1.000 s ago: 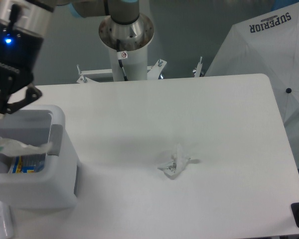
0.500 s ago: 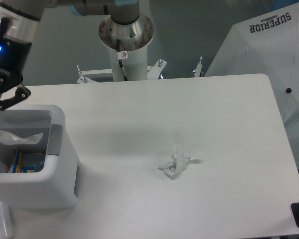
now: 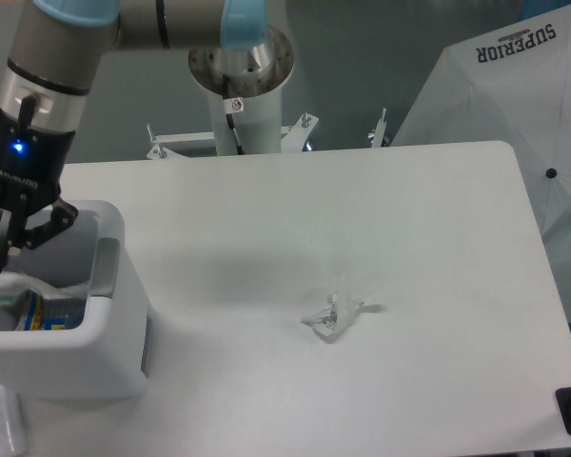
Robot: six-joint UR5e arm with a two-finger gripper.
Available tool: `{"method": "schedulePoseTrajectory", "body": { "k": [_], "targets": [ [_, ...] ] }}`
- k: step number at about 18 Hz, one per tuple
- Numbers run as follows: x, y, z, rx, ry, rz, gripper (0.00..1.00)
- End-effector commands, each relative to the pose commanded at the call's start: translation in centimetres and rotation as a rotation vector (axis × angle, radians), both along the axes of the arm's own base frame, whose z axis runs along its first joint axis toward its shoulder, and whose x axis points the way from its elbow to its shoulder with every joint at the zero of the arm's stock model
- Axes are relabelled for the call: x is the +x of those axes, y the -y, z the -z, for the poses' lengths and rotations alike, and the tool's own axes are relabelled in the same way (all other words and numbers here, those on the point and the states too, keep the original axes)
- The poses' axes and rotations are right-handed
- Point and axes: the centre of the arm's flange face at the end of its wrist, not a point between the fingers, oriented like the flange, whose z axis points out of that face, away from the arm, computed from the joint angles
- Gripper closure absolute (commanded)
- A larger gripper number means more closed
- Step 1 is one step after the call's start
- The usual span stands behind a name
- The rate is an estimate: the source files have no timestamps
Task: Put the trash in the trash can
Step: 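Open the gripper to drop the paper wrapper into the bin, then move the open gripper above the crumpled clear plastic wrapper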
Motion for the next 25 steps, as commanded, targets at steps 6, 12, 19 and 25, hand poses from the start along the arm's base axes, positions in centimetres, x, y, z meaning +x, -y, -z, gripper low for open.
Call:
{"method": "schedulePoseTrajectory", "body": {
  "k": [6, 12, 19, 25],
  "targets": [
    [-6.5, 3.3, -2.9, 0.030, -0.048, -0.144, 0.01],
    [-15.4, 8.3, -1.8, -0.055, -0.103, -0.422, 0.00],
    [-23.4, 14.3, 3.5, -0.201, -0.149, -0.573, 0.00],
    [-28.0, 16.6, 13.1, -0.431, -0.267, -0.393, 0.00]
  ]
}}
